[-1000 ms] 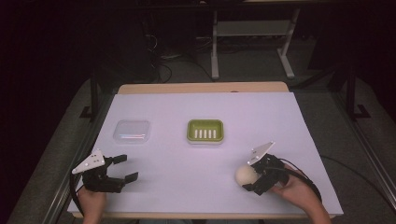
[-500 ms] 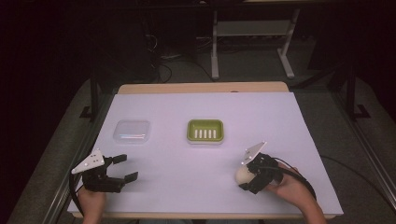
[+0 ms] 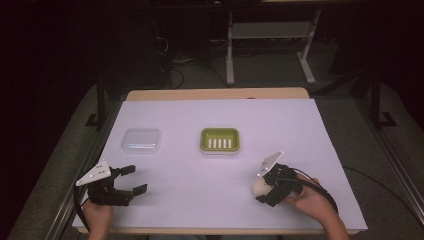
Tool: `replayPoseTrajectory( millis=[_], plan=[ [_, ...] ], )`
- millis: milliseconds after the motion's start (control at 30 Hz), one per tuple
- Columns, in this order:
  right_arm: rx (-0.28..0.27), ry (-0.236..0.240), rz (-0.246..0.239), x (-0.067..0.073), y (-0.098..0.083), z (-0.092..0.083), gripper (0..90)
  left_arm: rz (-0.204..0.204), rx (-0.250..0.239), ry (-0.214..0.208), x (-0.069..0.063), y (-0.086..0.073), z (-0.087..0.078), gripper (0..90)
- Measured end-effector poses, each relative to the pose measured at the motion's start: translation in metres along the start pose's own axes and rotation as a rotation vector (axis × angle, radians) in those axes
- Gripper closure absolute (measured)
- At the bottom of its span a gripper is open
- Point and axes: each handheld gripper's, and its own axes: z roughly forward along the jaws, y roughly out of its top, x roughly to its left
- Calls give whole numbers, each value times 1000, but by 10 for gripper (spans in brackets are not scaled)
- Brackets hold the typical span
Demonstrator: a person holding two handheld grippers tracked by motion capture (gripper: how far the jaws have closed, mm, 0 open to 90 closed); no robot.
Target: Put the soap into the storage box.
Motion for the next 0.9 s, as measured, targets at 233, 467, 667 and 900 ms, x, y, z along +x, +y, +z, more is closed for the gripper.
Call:
replayPoseTrajectory(
  millis=[233,467,667,900],
  plan=[
    [12,2,-17,1,2,0,231,-3,-5,-1,0,0,0,131],
    [-8,25,-12,0,8,-3,232,-2,-6,0,0,0,0,131],
    [-27,24,-36,-2,18,-10,232,0,-5,1,0,0,-1,131],
    [-38,37,-43,-8,31,-15,232,0,-5,2,0,0,-1,131]
  ],
)
